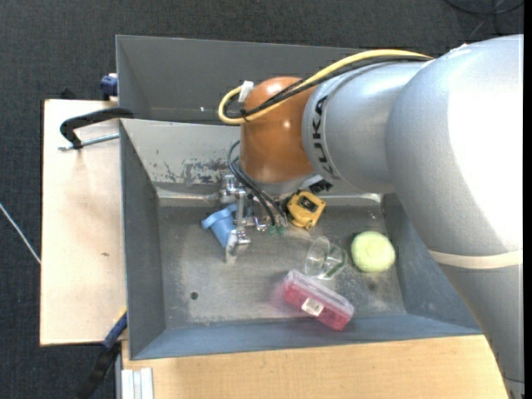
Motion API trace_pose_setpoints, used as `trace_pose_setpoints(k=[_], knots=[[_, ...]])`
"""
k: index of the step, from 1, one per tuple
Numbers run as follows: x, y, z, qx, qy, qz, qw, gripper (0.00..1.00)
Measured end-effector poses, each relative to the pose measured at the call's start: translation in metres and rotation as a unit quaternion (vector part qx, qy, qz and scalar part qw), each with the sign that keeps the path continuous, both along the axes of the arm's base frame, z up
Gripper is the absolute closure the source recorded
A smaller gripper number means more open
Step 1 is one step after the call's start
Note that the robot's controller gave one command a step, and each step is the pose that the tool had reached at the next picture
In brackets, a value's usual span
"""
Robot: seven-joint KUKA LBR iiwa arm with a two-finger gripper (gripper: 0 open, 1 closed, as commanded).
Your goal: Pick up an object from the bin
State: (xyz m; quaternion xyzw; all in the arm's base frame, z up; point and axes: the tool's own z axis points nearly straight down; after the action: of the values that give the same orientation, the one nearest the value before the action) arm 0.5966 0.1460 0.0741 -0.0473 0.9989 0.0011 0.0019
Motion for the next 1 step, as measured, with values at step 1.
trace_pose_setpoints(k=[1], knots=[[-0.0003,-0.0022,0.0066,0.0,-0.0003,0.001,1.0,1.0]])
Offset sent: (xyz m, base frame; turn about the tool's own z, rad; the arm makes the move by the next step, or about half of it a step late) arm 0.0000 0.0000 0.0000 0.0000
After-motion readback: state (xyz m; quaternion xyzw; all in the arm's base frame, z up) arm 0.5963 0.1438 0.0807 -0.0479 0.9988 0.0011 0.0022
